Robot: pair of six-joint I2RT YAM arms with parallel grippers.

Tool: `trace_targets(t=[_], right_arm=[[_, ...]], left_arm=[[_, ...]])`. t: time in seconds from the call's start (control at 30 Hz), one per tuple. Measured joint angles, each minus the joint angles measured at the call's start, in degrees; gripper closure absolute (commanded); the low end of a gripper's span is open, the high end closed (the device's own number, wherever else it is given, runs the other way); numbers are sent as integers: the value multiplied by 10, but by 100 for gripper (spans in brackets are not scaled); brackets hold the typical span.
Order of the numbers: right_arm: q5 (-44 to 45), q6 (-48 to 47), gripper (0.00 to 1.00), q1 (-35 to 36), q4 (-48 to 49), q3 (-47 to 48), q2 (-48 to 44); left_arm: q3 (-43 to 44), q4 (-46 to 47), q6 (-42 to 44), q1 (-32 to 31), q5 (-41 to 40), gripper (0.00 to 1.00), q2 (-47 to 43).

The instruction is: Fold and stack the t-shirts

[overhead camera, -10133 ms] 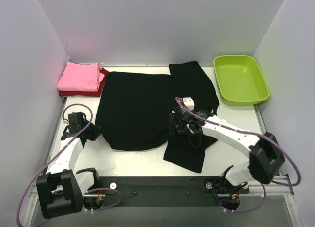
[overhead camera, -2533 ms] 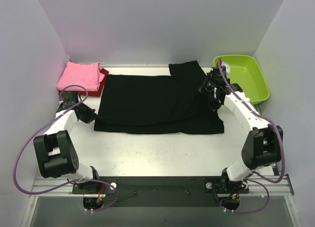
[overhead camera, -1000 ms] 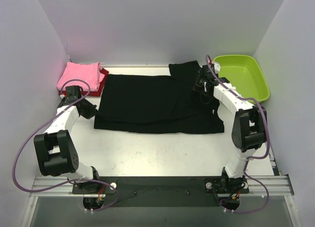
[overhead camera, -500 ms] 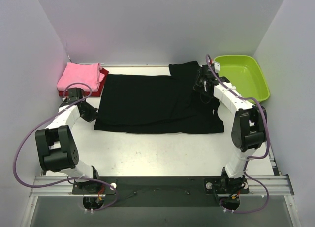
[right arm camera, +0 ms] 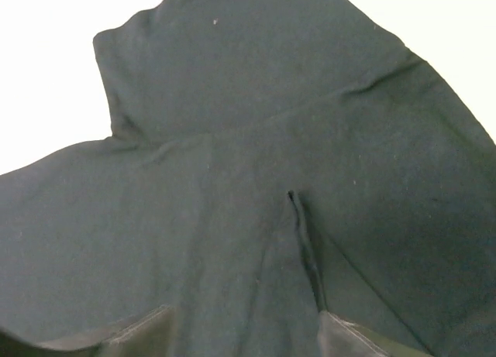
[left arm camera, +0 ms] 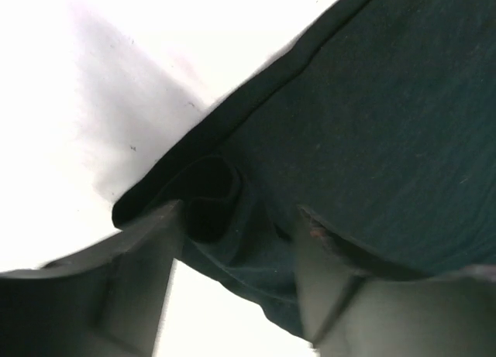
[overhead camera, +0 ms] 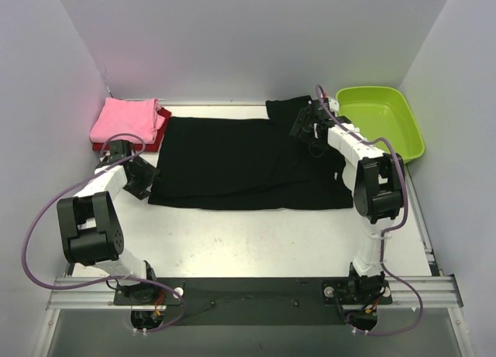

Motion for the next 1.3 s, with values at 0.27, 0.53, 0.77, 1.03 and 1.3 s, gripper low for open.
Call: trace_targets(t=[0.27,0.53,0.77,1.03,1.3], right_arm=[[20,-14,5,11,-4,-7,-22],[19,-11,5,51,-15,-114,-181],[-61,9,8,95,-3,-192,-201],[-125,7,8,183,-12,-203,-205],[-183,10,8,201,-10,-235,-227]], left_arm=[[0,-6,-4,0,-2,19,-5],[-20,-8,-2,-27,9,19,-93],[-47,6,-4,-81,32,19,-138],[-77,82,-25,-185,63,19,-139],[-113,236,-57,-255,111,19,-101]])
